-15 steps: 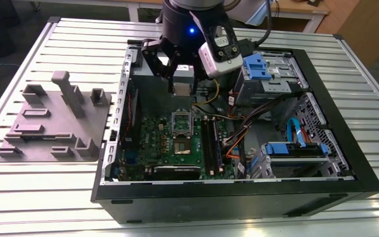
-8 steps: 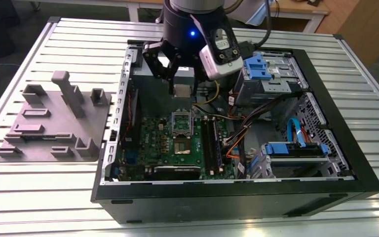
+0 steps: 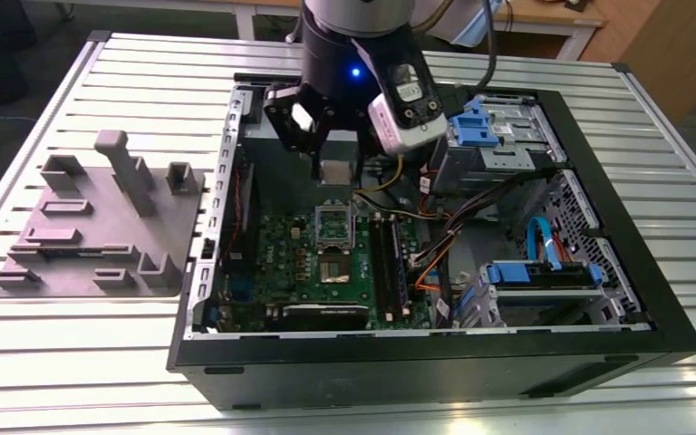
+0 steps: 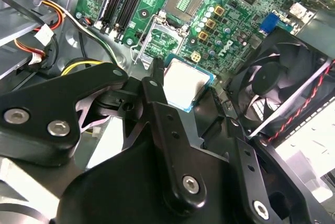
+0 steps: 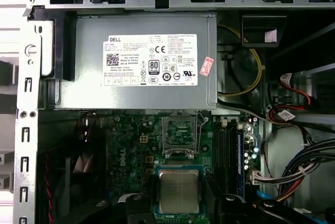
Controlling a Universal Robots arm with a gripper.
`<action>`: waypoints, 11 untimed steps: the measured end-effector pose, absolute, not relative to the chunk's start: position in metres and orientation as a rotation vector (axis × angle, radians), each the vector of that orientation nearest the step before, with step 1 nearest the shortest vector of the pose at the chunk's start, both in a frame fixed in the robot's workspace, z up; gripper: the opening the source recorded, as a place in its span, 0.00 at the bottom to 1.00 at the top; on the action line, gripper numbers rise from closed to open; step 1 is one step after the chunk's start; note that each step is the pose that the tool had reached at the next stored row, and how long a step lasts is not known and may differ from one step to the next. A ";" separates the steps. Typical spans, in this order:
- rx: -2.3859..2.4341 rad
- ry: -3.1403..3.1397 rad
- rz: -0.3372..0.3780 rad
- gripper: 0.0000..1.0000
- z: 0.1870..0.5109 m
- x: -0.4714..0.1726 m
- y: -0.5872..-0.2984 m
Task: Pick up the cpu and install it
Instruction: 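Place the cpu into insertion slot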
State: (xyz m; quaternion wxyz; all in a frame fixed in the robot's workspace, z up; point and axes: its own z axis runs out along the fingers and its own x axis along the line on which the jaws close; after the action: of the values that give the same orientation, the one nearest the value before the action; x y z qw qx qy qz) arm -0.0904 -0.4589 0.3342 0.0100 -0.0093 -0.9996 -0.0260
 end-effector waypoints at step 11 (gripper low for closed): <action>-0.029 -3.120 -0.081 0.47 0.321 -0.086 -0.462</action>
State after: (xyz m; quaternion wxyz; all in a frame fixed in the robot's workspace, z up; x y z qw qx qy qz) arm -0.0859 -0.4615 0.3208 0.0100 -0.0092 -0.9996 -0.0260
